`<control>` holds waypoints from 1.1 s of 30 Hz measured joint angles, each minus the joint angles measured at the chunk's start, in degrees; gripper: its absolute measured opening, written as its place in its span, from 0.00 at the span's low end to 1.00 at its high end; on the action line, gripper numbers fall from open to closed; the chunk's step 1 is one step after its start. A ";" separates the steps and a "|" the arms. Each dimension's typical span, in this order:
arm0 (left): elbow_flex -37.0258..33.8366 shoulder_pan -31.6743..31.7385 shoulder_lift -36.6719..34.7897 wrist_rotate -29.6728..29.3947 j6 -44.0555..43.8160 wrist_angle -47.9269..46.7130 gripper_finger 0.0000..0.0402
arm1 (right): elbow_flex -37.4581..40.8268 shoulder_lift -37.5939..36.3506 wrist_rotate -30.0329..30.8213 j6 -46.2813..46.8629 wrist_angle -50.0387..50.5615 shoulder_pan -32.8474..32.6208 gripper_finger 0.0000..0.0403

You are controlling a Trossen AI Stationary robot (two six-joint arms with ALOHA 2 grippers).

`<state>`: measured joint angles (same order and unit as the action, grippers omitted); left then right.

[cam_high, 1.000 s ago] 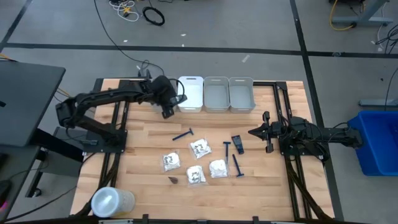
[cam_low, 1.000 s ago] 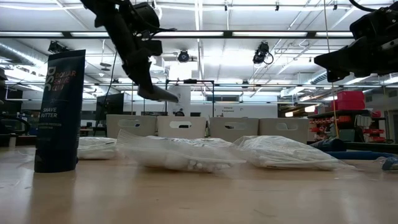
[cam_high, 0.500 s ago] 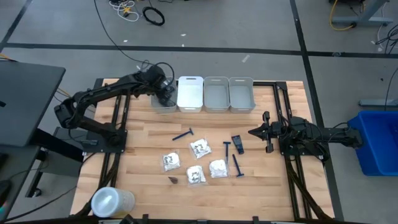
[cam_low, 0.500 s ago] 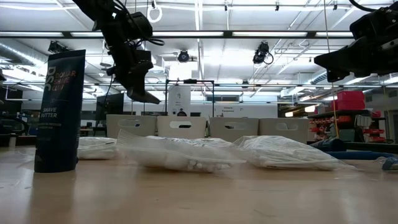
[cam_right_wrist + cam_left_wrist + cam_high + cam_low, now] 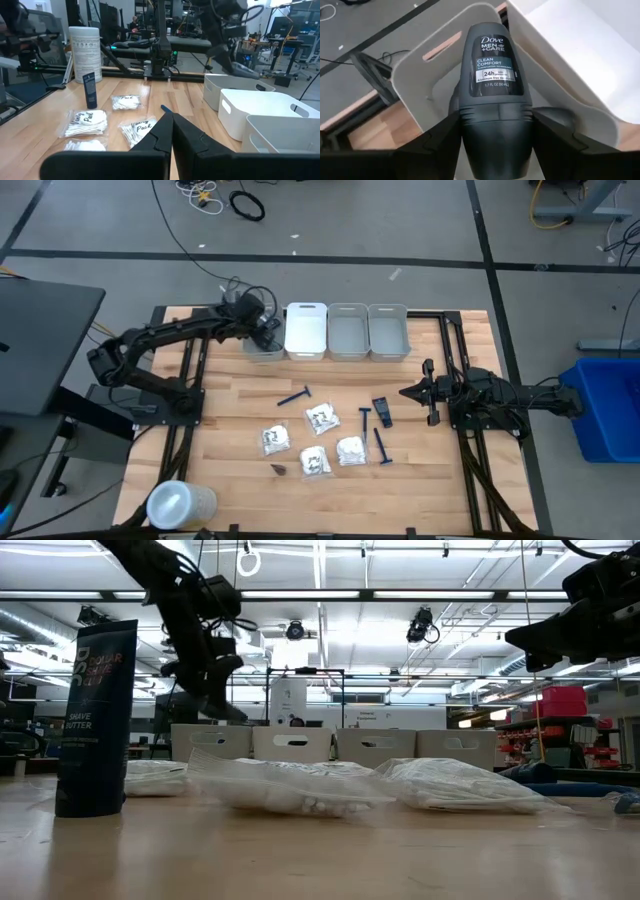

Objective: Pick & Place Travel size toiletries
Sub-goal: Put the gray deodorant into the left gray bin, then put the white cotton pack into the white bin

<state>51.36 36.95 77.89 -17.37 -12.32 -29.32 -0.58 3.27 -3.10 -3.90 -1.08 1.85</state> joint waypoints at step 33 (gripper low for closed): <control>-1.81 -2.57 -0.35 6.14 5.91 0.02 0.70 | 0.01 -0.01 -0.02 0.01 0.02 0.00 0.03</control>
<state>49.56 34.38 77.53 -11.22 -6.41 -29.30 -0.57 3.26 -3.11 -3.90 -1.07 1.85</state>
